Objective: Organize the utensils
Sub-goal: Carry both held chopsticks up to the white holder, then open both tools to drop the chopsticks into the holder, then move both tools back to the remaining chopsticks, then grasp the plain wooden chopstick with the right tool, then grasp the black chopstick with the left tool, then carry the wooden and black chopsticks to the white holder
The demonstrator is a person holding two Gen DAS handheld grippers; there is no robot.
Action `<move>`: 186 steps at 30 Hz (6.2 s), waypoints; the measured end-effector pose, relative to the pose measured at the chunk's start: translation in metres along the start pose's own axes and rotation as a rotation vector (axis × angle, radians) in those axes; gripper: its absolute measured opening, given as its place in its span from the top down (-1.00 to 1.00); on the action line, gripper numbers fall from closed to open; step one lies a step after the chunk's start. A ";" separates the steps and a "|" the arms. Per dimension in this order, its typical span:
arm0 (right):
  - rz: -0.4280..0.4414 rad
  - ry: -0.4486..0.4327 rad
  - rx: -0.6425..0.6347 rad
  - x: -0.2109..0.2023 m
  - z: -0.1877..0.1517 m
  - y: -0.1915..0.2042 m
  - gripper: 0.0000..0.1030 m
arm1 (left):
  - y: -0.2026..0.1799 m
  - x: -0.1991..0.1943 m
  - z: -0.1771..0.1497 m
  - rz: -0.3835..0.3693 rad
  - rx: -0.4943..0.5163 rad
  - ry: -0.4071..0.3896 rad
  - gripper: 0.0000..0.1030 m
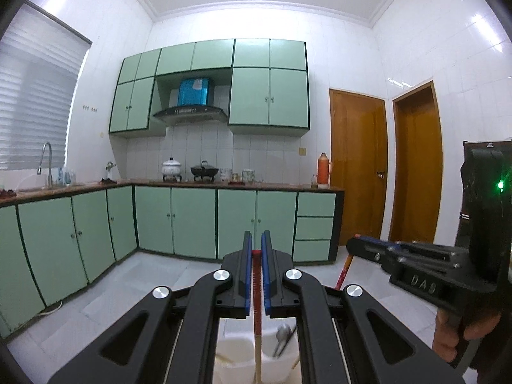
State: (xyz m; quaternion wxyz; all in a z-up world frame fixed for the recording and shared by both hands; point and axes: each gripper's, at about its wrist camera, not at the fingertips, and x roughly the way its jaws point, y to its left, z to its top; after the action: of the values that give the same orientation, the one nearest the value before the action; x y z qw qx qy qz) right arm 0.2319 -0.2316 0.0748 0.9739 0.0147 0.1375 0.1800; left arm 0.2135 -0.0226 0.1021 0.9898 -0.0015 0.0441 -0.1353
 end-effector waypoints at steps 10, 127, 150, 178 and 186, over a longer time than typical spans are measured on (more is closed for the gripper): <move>-0.025 0.019 -0.010 0.065 0.004 -0.018 0.90 | 0.016 0.071 -0.006 0.038 -0.016 -0.002 0.89; -0.239 0.398 0.070 -0.070 -0.339 0.081 0.88 | -0.031 -0.114 -0.305 0.054 -0.058 0.694 -0.47; -0.219 0.395 0.099 -0.072 -0.342 0.074 0.88 | -0.038 -0.105 -0.307 0.033 -0.067 0.722 0.88; -0.157 0.244 0.066 -0.098 -0.237 0.057 0.88 | -0.022 -0.110 -0.188 0.026 -0.045 0.436 0.88; -0.099 0.248 0.071 -0.071 -0.176 0.040 0.88 | -0.020 -0.079 -0.146 0.023 -0.018 0.354 0.88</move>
State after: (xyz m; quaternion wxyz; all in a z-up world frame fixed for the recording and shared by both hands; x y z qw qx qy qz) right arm 0.1065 -0.2230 -0.0726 0.9560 0.0201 0.2637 0.1274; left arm 0.1197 -0.0191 -0.0366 0.9681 0.0139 0.2188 -0.1216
